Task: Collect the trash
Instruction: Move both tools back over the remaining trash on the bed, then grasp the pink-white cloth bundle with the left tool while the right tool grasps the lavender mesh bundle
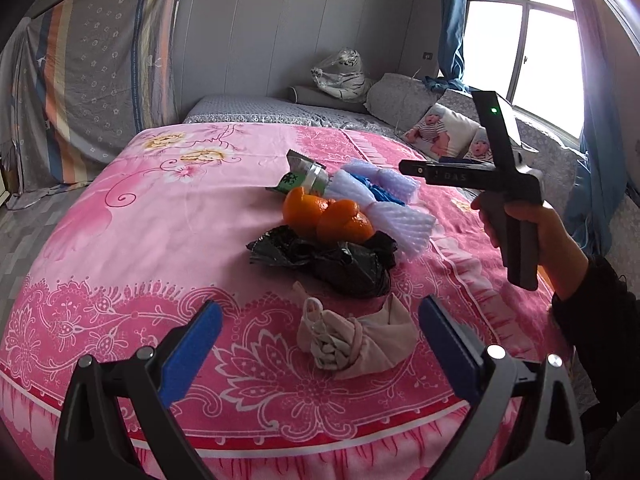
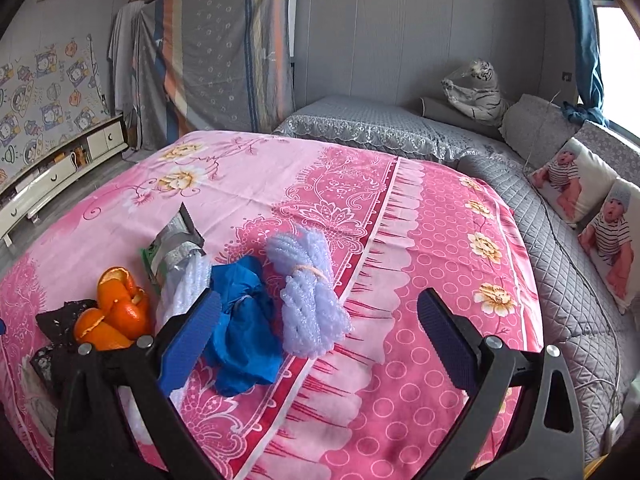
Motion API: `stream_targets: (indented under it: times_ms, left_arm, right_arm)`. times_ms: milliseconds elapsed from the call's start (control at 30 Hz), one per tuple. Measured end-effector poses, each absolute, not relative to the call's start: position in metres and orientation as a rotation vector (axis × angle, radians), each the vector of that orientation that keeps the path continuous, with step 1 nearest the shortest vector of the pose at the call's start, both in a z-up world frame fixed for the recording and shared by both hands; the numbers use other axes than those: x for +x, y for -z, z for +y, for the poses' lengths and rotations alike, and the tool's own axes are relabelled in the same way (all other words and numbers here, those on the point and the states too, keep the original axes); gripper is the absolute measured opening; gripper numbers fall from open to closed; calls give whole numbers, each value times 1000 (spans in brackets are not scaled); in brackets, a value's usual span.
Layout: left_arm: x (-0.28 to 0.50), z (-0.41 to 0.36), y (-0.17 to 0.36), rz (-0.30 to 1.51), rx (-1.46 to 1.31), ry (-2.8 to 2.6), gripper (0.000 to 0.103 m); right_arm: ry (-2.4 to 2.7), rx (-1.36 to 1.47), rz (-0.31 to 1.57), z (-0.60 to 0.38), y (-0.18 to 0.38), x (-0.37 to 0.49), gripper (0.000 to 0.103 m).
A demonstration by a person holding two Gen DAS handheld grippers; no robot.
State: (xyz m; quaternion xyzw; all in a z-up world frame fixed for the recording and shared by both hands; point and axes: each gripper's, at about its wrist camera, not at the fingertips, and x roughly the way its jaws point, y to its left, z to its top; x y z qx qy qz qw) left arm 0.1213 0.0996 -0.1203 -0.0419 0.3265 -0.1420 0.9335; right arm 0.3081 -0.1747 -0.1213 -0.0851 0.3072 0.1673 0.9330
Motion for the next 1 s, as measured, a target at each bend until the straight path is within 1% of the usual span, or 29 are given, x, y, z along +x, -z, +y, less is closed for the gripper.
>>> stream_targets:
  times_ms: [133, 267, 400, 767, 900, 1000]
  left_arm:
    - [126, 97, 127, 701, -90, 303, 95]
    - [133, 94, 134, 733, -116, 325, 95]
    - [139, 92, 138, 753, -119, 331, 95]
    - [150, 84, 147, 798, -104, 346, 88]
    - [154, 82, 150, 819, -105, 352, 83]
    - [155, 80, 151, 826, -110, 353, 82]
  right_arm:
    - [-365, -201, 681, -171, 129, 325, 94]
    - [-378, -185, 720, -171, 134, 339, 88]
    - [-360, -178, 734, -171, 137, 350, 87]
    - [-335, -177, 757, -168, 145, 359, 81]
    - [-330, -181, 765, -167, 148, 361, 78]
    - [-330, -181, 771, -167, 149, 362, 75]
